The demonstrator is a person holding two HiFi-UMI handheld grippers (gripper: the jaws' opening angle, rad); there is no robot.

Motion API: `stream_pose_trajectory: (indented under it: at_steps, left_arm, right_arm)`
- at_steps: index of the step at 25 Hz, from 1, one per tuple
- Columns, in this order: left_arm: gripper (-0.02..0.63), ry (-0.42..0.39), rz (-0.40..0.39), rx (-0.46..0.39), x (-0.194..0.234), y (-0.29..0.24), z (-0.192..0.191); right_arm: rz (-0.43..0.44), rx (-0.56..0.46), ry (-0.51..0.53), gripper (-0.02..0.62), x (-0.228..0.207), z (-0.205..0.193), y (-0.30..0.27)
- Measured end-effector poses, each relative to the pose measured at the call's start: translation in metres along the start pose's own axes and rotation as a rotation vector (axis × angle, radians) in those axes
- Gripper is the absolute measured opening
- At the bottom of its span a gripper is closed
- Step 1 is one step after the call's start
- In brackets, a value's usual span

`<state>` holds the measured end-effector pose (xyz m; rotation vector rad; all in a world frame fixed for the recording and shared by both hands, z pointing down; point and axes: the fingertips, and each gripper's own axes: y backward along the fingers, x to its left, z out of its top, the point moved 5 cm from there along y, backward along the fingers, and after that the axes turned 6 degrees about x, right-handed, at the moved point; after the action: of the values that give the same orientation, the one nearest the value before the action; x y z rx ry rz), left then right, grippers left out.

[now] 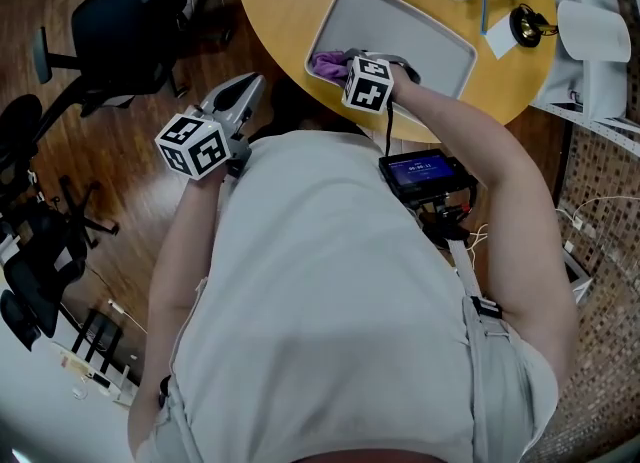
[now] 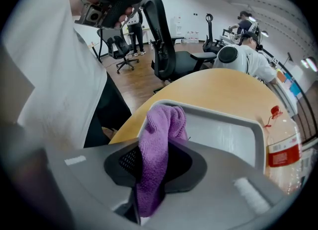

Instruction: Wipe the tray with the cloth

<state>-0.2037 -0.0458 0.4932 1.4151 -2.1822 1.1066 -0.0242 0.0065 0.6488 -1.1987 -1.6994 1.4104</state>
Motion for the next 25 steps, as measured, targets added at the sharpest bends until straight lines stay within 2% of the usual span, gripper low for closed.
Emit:
stream_pose_trajectory:
  at_steps: [6,10,16,21,23,25]
  left_arm:
    - [0.000,0.009,0.014,-0.016,0.009,0.029,-0.013]
    - [0.000,0.008,0.028,-0.035,0.017,0.042,-0.008]
    - [0.000,0.038,0.058,-0.047,0.019,0.057,-0.019]
    - [0.000,0.055,0.078,-0.061,0.034,0.075,-0.027]
    - [0.000,0.059,0.081,-0.059,0.033,0.075,-0.026]
    - [0.000,0.062,0.079,-0.057,0.035,0.076,-0.026]
  right_arm:
    - [-0.007,-0.022,0.102,0.086,0.007,0.027,-0.013]
    - [-0.056,-0.050,0.061,0.089,-0.030,0.033,-0.011]
    - [-0.139,-0.049,-0.059,0.094,-0.092,0.018,0.002]
    - [-0.165,-0.058,-0.194,0.094,-0.131,0.013,0.004]
    - [-0.197,-0.067,-0.302,0.095,-0.149,0.004,0.010]
    - [-0.249,-0.078,-0.497,0.095,-0.165,-0.003,0.015]
